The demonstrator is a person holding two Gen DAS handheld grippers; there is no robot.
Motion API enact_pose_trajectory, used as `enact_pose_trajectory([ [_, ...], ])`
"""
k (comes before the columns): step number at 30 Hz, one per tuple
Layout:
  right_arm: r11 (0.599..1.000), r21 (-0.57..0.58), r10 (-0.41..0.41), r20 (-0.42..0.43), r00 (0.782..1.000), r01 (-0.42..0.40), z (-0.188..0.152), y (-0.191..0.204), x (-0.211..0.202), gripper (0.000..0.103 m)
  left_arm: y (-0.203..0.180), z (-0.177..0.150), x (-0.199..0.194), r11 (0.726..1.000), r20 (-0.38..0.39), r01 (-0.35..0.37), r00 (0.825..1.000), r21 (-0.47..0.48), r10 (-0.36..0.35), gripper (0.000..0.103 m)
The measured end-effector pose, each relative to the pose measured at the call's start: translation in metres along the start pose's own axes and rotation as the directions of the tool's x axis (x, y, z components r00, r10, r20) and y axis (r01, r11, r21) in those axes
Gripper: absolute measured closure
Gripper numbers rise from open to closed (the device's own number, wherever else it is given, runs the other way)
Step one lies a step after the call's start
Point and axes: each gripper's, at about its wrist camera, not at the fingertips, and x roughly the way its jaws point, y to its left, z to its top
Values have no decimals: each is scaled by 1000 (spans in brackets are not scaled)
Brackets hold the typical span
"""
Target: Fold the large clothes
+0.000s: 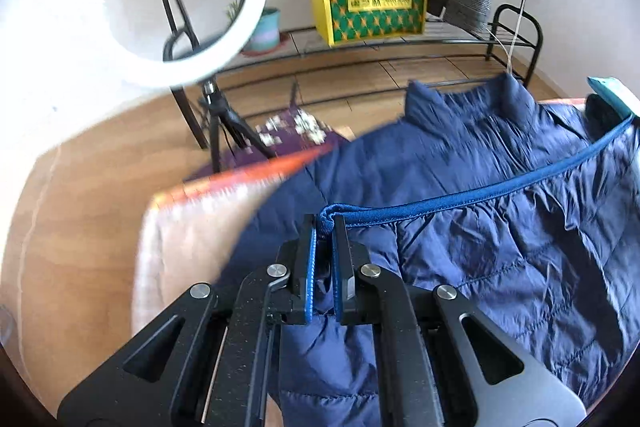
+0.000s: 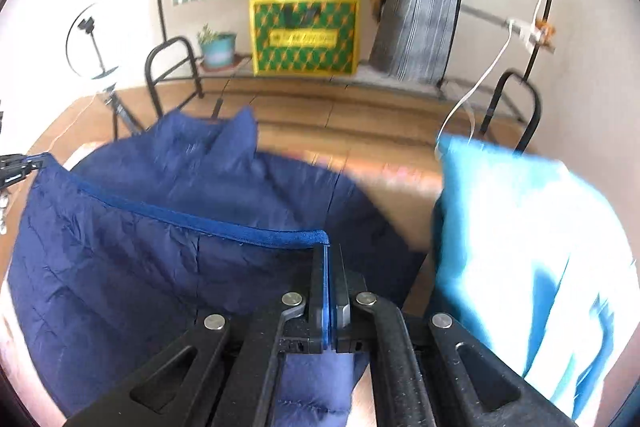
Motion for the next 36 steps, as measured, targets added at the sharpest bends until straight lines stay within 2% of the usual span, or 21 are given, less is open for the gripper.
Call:
enact_pose_trajectory([
  [3, 996, -5, -84, 17, 996, 84, 29, 1, 18, 103, 0, 27, 12, 998, 38, -63, 997, 8, 62, 98],
  [9, 983, -1, -183, 12, 983, 183, 56, 3, 69, 103, 8, 58, 59, 993, 43, -101, 994, -55, 104, 98],
  [17, 972, -34, -235, -93, 967, 233, 40, 5, 134, 103, 0, 44, 128, 988, -43, -143, 989, -52, 141, 97],
  [20, 970, -37, -244, -115, 963, 241, 35, 4, 146, 103, 3, 35, 141, 978, -54, -193, 981, -81, 189, 89],
  [22, 959, -57, -283, -143, 948, 278, 31, 3, 158, 103, 6, 33, 145, 970, -65, -219, 975, -108, 213, 72],
  [23, 948, -74, -319, -161, 934, 311, 28, 2, 164, 103, 8, 33, 144, 965, -65, -234, 972, -118, 228, 57],
  [24, 940, -80, -340, -192, 921, 331, 25, -1, 168, 103, 11, 33, 142, 959, -64, -251, 968, -133, 244, 53],
  [25, 946, -60, -324, -202, 924, 318, 23, -5, 167, 103, 16, 34, 138, 955, -59, -252, 968, -156, 246, 53],
  [28, 967, 22, -249, -141, 958, 255, 22, -15, 137, 100, 26, 41, 113, 951, -26, -232, 973, -204, 231, 53],
  [30, 972, 39, -225, -100, 969, 230, 22, -15, 112, 84, 28, 46, 88, 958, 11, -191, 980, -213, 198, 53],
  [33, 987, 88, -128, -49, 991, 132, 18, -14, 68, 83, 22, 47, 44, 977, 59, -75, 994, -199, 88, 53],
  [36, 991, 128, -39, 2, 999, 38, 7, -11, 18, 82, 0, 33, 0, 985, 83, 62, 995, -164, -48, 53],
])
